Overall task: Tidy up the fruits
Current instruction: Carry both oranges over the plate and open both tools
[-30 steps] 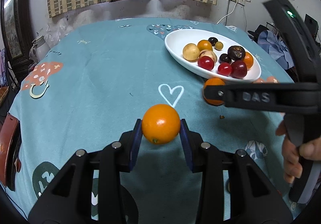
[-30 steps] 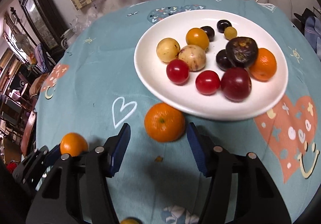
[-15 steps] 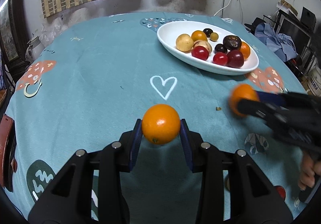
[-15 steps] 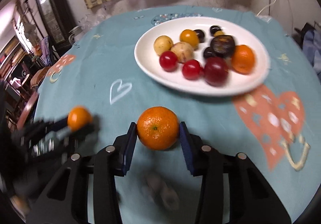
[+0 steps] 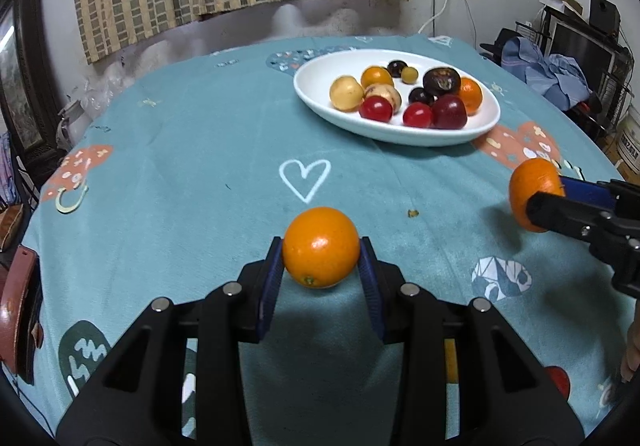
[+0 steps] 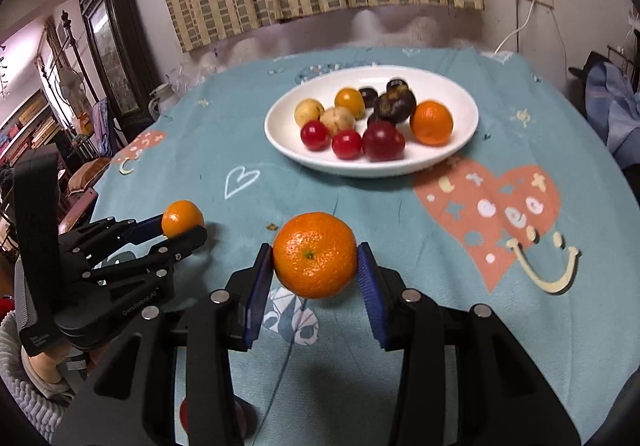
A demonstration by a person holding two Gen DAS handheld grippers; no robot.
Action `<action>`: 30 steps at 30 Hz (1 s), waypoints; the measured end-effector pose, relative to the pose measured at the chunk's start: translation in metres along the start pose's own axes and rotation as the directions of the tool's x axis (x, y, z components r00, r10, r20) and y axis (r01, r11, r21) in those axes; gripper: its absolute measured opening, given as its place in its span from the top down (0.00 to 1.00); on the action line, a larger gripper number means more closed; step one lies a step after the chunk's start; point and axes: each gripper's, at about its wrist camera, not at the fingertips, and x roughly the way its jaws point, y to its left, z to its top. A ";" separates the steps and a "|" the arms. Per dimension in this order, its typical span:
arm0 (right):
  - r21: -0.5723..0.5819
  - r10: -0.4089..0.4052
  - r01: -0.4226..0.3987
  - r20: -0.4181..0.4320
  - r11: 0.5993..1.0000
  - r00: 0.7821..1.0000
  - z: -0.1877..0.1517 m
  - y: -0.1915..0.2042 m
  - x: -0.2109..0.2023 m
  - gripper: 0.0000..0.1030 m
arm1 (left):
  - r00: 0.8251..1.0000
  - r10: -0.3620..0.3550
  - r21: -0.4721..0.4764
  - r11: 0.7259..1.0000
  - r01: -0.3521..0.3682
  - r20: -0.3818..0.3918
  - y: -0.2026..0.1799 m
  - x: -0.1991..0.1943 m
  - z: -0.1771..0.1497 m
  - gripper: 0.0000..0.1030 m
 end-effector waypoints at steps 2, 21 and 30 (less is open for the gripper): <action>-0.003 -0.002 0.002 0.004 1.000 1.000 0.000 0.001 -0.002 0.58 | 1.000 0.010 -0.005 1.000 -0.010 0.013 0.001 -0.003 0.001 0.63; -0.003 -0.067 0.068 0.111 0.998 0.992 0.034 -0.011 -0.031 0.58 | 0.997 0.021 -0.016 1.000 -0.020 0.076 0.001 -0.020 0.039 0.63; 0.042 -0.097 0.091 0.167 0.995 0.981 0.078 -0.037 -0.028 0.58 | 0.992 0.034 -0.012 0.999 -0.033 0.122 -0.011 -0.004 0.089 0.63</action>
